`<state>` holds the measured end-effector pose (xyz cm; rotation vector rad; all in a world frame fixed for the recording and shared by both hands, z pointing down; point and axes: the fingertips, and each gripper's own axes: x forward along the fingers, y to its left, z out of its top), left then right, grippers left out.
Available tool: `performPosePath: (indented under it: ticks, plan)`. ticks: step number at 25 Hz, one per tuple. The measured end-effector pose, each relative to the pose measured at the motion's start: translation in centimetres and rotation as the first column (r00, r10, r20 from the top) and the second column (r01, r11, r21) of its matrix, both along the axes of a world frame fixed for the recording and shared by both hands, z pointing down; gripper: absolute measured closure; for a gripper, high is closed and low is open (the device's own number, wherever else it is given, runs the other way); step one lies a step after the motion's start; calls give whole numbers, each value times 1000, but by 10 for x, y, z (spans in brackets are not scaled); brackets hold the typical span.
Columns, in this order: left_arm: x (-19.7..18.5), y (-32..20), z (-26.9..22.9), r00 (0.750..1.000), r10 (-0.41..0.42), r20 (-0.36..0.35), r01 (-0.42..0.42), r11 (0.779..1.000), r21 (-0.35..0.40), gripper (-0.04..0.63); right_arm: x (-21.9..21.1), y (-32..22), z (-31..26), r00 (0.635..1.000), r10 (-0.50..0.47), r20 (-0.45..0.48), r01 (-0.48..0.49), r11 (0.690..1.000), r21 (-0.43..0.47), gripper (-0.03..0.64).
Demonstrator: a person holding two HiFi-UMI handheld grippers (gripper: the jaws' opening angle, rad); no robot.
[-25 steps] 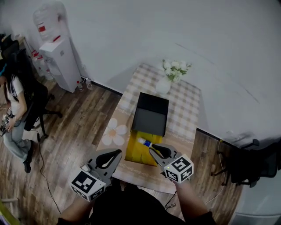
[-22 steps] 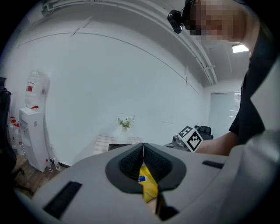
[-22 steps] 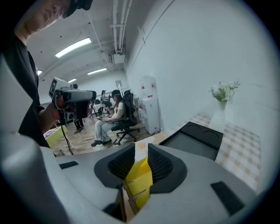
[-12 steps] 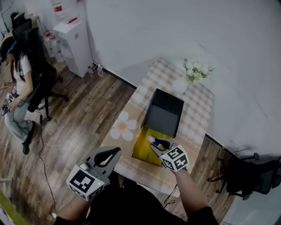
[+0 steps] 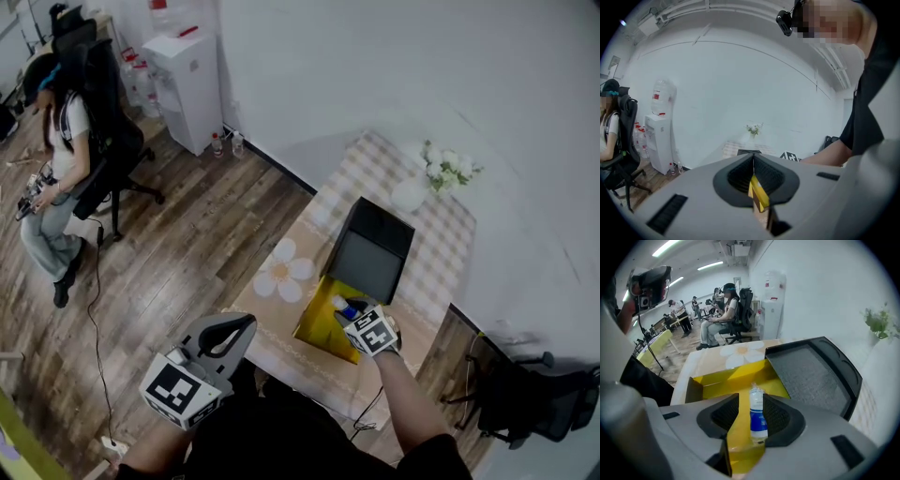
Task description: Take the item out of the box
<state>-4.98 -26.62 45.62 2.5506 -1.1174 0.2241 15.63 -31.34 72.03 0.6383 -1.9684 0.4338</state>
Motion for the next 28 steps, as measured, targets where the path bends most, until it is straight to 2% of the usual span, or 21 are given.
performPosePath:
  ticks: [10, 15, 20, 28]
  plan:
    - [-27, 1, -6, 998, -65, 20, 65, 998, 1, 580, 4, -8, 34, 995, -14, -103, 9, 999, -51, 459]
    - [-27, 5, -9, 999, -36, 12, 36, 999, 17, 580, 7, -3, 39, 984, -46, -171, 39, 998, -41, 465]
    - [-16, 3, -15, 1000, 13, 16, -13, 999, 32, 580, 4, -3, 16, 995, -1, -102, 3, 1000, 21, 476]
    - [22, 1, -35, 993, 120, 3, -119, 987, 103, 580, 6, 0, -52, 998, 54, 27, -57, 988, 143, 477]
